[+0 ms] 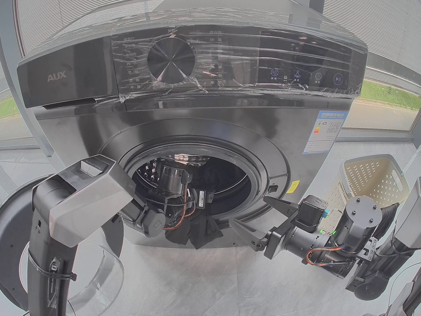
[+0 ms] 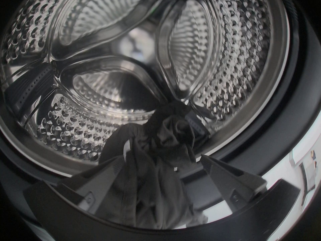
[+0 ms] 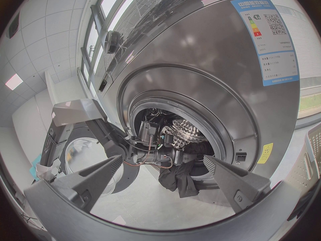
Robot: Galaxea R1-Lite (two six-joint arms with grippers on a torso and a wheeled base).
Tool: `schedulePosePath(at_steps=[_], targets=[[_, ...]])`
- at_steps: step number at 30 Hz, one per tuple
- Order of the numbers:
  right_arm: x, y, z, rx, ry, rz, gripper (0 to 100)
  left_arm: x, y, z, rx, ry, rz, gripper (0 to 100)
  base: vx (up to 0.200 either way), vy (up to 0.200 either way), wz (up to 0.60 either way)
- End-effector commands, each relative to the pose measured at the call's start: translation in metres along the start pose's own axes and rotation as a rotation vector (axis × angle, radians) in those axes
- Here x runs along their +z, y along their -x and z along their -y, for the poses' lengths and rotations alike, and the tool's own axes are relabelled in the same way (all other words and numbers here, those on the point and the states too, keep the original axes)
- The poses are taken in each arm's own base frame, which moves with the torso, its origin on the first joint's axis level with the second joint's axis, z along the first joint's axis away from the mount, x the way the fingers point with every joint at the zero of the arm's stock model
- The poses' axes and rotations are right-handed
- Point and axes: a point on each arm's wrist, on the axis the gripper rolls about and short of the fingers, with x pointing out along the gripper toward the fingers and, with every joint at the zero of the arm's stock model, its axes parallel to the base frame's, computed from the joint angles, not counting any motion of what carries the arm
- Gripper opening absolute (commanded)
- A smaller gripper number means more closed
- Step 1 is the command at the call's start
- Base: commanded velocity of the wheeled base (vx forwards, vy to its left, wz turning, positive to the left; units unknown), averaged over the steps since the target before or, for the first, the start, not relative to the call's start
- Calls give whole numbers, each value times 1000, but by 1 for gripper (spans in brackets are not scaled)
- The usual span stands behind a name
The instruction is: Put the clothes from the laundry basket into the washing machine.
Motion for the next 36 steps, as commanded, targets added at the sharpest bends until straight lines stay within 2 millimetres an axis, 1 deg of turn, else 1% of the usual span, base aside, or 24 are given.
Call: schedulePosePath(at_steps=[1, 5, 9, 11, 18, 22, 23, 30, 33, 36], targets=[[0, 0, -1, 3, 0, -1, 100, 10, 24, 5, -9, -57, -31, 100, 0, 0, 0], [0, 0, -1, 3, 0, -2, 100, 0, 24, 6, -7, -81, -100, 100, 0, 0, 0], [-1, 0, -1, 3, 0, -4, 100, -6, 23, 5, -1, -95, -136, 100, 0, 0, 0], [0, 0, -1, 3, 0, -2, 100, -18, 17, 1, 7, -104, -171, 100, 0, 0, 0], [-2, 1, -5, 18, -1, -7, 100, -40, 1, -4, 20, -108, -208, 100, 0, 0, 0], [-2, 1, -5, 18, -1, -8, 100, -43, -2, -8, 25, -111, -209, 100, 0, 0, 0], [-3, 1, -5, 17, -1, -11, 100, -43, -2, -7, 25, -110, -204, 0, 0, 0, 0], [-2, 0, -6, 20, -1, -5, 100, -30, -6, -7, 29, -87, -149, 0, 0, 0, 0], [-2, 0, -6, 20, -1, -5, 100, -19, -9, -5, 23, -70, -93, 0, 0, 0, 0], [-1, 0, -6, 20, -1, -4, 100, -4, -13, -2, 16, -34, -25, 0, 0, 0, 0]])
